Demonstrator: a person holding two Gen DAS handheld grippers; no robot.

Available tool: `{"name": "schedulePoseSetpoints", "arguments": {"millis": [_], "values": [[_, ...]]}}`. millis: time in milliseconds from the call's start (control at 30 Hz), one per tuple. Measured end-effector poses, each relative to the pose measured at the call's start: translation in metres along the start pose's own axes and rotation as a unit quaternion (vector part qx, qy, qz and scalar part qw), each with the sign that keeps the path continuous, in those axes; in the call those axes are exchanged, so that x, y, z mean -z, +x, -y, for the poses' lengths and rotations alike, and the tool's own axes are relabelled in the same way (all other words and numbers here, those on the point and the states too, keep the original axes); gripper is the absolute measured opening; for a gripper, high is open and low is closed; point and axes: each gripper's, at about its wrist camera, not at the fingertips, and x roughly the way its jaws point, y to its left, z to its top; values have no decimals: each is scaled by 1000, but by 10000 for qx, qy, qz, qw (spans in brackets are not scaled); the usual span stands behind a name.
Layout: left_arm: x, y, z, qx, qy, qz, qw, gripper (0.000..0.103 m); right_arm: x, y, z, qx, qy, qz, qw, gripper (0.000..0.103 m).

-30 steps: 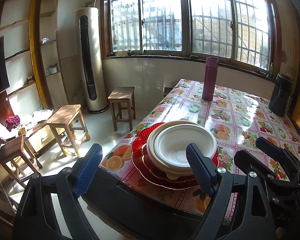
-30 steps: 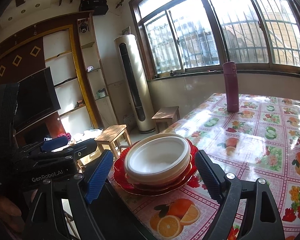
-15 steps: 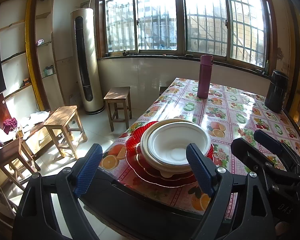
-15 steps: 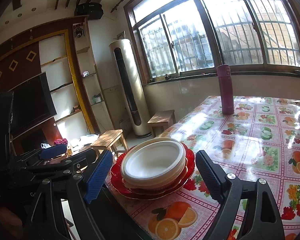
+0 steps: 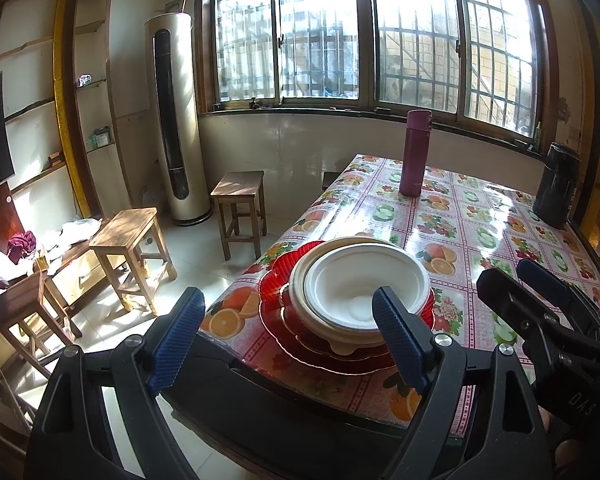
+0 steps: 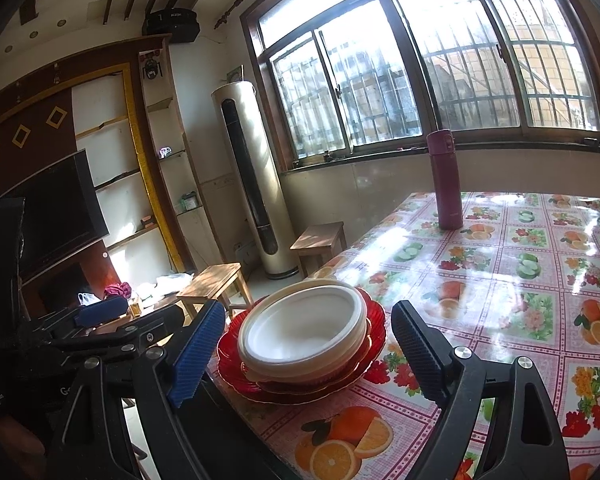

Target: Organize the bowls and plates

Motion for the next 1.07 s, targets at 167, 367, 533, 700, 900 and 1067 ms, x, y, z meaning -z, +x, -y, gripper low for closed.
{"name": "schedulePoseSetpoints", "arguments": {"millis": [167, 367, 533, 700, 900, 1067], "values": [[0, 0, -4, 1, -46, 8, 10000, 86, -3, 1, -3, 10, 7, 26, 10000, 87], [0, 1, -7, -9, -90, -13, 10000, 86, -5, 2, -10, 3, -27, 29, 10000, 87], [0, 4, -8, -12, -98, -44, 9999, 86, -4, 5, -12, -4, -57, -15, 10000, 87], [0, 4, -8, -13, -100, -44, 9999, 86, -5, 6, -13, -4, -50, -30, 10000, 87], [0, 4, -8, -23, -79, -40, 10000, 86, -5, 9, -14, -7, -79, -48, 10000, 87], [3, 5, -7, -39, 20, 5, 10000, 86, -5, 12, -17, -12, -95, -72, 9999, 87]]}}
